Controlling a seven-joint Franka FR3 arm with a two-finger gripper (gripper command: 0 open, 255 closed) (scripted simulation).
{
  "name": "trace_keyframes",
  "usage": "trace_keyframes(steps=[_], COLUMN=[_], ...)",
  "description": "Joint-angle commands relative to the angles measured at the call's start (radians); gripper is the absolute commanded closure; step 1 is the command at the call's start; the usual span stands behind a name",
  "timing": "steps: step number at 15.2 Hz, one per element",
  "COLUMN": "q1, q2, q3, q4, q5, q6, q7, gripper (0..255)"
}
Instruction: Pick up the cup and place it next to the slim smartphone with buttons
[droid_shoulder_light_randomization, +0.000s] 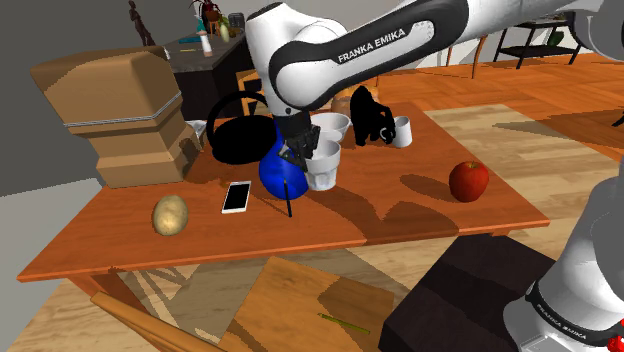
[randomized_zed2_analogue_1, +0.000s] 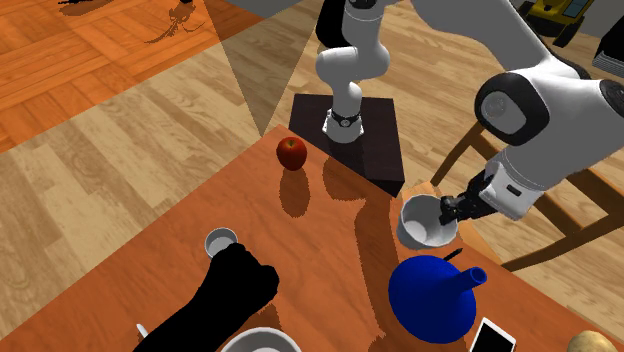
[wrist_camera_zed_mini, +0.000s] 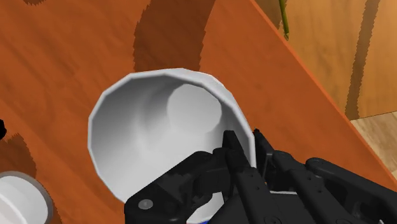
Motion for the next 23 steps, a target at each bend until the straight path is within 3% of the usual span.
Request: trace_keyframes(steps=[1, 8, 11, 13, 23], q1=[0.023, 0.132, 0.193, 0.243, 0.223], q2=[0.061, 0.332, 0.481, 0.61, 0.593], q3=[0.011, 0.03, 0.027, 0.019, 0.019], q4=[0.073, 0.432, 0.657, 0.866, 0.701], q5=[-0.012, -0.065, -0.088, -0.103, -0.104], q6=[-0.019, -0.132, -0.213, -0.294, -0.15], q7=[0.034, 0.127, 0.148, 0.149, 0.178], gripper=[255, 255, 255, 255, 255])
